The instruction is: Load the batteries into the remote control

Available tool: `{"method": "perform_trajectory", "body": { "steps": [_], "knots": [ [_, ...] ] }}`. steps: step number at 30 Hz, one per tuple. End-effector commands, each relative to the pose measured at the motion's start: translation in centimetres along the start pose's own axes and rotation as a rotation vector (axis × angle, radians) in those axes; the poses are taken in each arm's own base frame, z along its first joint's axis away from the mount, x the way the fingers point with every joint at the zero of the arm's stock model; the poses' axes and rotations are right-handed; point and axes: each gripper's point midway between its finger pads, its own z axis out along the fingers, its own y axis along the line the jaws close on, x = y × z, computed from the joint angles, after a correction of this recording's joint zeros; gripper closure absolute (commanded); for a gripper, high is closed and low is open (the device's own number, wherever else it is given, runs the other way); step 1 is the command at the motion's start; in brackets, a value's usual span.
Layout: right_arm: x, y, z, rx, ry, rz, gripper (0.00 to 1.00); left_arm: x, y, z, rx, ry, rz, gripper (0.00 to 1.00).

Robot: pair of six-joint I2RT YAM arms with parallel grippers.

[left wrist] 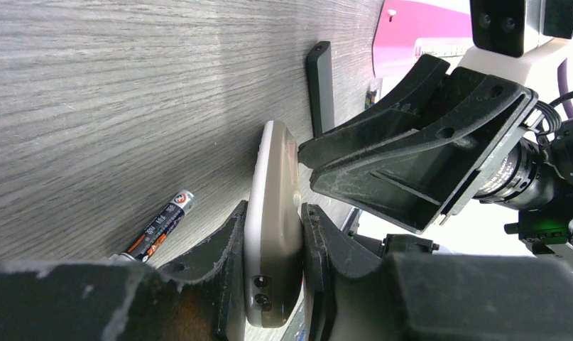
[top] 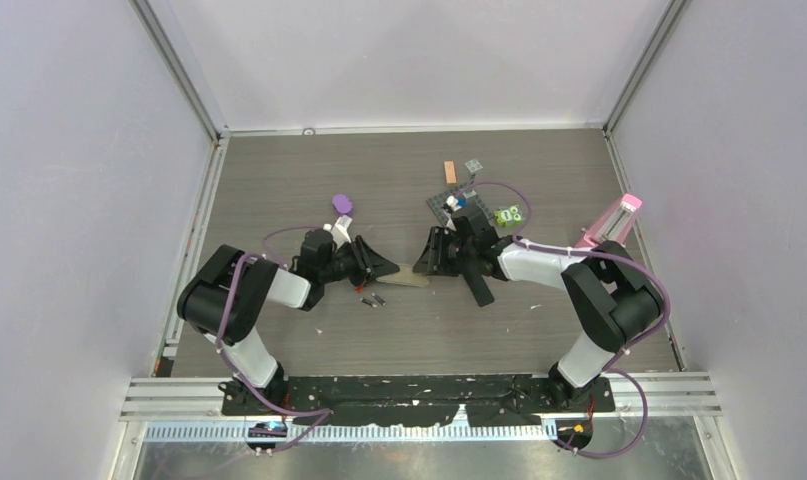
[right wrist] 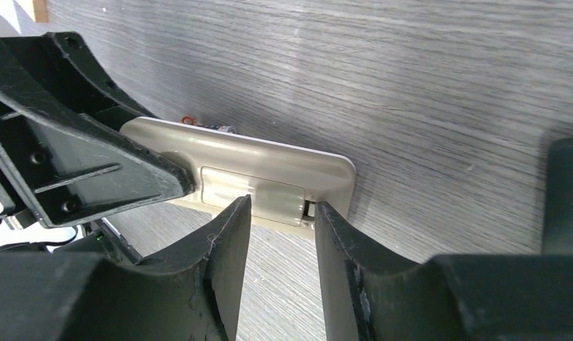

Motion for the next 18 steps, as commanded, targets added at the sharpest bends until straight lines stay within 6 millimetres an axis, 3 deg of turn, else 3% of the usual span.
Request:
{"method": "perform_trajectory", "body": {
  "steps": [1, 10, 18],
  "knots": [
    [-0.8, 0.0, -0.5, 0.029, -0.023, -0.032, 0.56, 0.1, 3.4, -0.1, -0.139, -0.021, 0.027, 1.0],
    [-1.0, 0.8, -0.2, -0.011, -0.014, -0.042, 0.55, 0.1, 3.2, 0.0, -0.134, -0.016, 0.031, 1.0],
    [-2.2, 2.1, -1.2, -0.042, -0.069, -0.06, 0.66, 0.1, 3.2, 0.1, -0.134, -0.013, 0.03, 1.0]
  ]
}}
